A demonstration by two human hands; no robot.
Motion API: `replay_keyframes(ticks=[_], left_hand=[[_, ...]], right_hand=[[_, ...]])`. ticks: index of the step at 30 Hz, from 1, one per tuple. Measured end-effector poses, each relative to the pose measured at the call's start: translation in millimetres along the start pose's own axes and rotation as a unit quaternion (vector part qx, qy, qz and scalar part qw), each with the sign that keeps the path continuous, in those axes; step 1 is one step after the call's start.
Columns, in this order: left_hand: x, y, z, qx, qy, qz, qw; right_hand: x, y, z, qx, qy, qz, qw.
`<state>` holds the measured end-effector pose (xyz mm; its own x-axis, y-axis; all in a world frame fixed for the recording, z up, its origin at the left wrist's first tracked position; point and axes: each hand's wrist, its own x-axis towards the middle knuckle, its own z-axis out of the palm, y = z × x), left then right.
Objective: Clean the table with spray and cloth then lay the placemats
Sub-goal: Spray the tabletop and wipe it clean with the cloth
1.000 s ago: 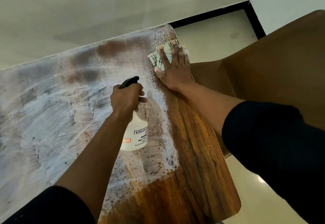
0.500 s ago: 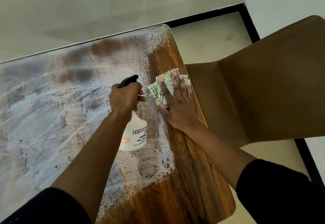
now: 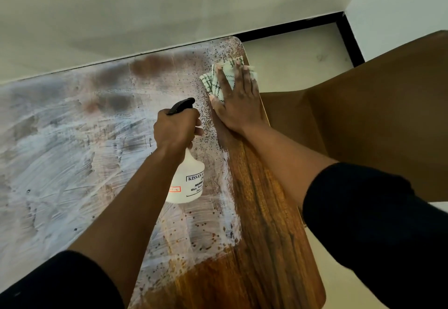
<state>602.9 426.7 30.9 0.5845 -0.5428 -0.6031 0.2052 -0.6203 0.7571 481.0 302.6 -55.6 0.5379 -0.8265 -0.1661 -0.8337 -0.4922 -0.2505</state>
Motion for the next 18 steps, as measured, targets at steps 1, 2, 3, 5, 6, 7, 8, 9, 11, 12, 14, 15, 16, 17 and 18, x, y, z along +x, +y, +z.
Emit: replay_keyframes(ticks=[1, 2, 3, 5, 6, 7, 8, 9, 11, 12, 14, 15, 16, 17, 18], left_hand=[[1.4, 0.6, -0.2, -0.001, 0.002, 0.000, 1.000], [3.0, 2.2, -0.7, -0.002, 0.005, -0.001, 1.000], [4.8, 3.3, -1.3, -0.005, 0.006, -0.001, 1.000], [8.0, 6.1, -1.7, -0.009, 0.001, 0.003, 1.000], [9.1, 7.6, -2.1, -0.009, -0.005, 0.006, 1.000], [11.3, 9.3, -2.5, -0.010, -0.013, 0.008, 1.000], [13.3, 11.1, -2.8, -0.015, -0.025, 0.009, 1.000], [16.0, 11.9, -2.9, -0.020, -0.037, 0.009, 0.999], [20.6, 13.3, -3.4, -0.026, -0.048, 0.011, 0.998], [23.1, 14.5, -4.1, -0.029, -0.044, 0.013, 0.999], [30.1, 16.8, -6.9, -0.037, -0.026, 0.015, 0.999], [34.0, 17.8, -8.3, -0.039, -0.018, 0.015, 0.999], [37.1, 19.4, -9.3, -0.041, -0.012, 0.015, 0.999], [40.3, 21.0, -10.2, -0.044, -0.005, 0.013, 0.999], [42.5, 22.9, -11.2, -0.048, 0.004, 0.012, 0.999]], right_hand=[[-11.5, 0.5, 2.1, -0.001, 0.005, -0.006, 1.000], [-24.9, 1.1, 3.9, 0.000, 0.007, -0.013, 1.000], [-40.7, 1.8, 5.3, 0.004, 0.006, -0.020, 1.000], [-71.4, 3.7, 7.2, 0.007, -0.001, -0.029, 1.000], [-83.8, 4.4, 8.5, 0.005, -0.008, -0.030, 0.999], [-91.7, 5.1, 10.2, 0.002, -0.011, -0.029, 1.000], [-93.8, 6.0, 12.1, 0.001, -0.010, -0.027, 1.000], [-89.8, 6.8, 13.4, 0.003, -0.008, -0.027, 1.000], [-69.0, 8.0, 13.9, 0.001, 0.000, -0.028, 1.000], [-53.1, 9.0, 13.3, -0.005, 0.005, -0.028, 1.000], [-14.2, 10.4, 8.9, -0.011, 0.008, -0.016, 1.000], [5.4, 10.3, 5.6, -0.012, 0.002, -0.007, 1.000], [22.2, 9.3, 1.8, -0.012, -0.004, 0.002, 1.000], [34.8, 7.6, -1.3, -0.008, -0.009, 0.011, 1.000], [42.9, 5.7, -2.8, -0.003, -0.011, 0.016, 1.000]])
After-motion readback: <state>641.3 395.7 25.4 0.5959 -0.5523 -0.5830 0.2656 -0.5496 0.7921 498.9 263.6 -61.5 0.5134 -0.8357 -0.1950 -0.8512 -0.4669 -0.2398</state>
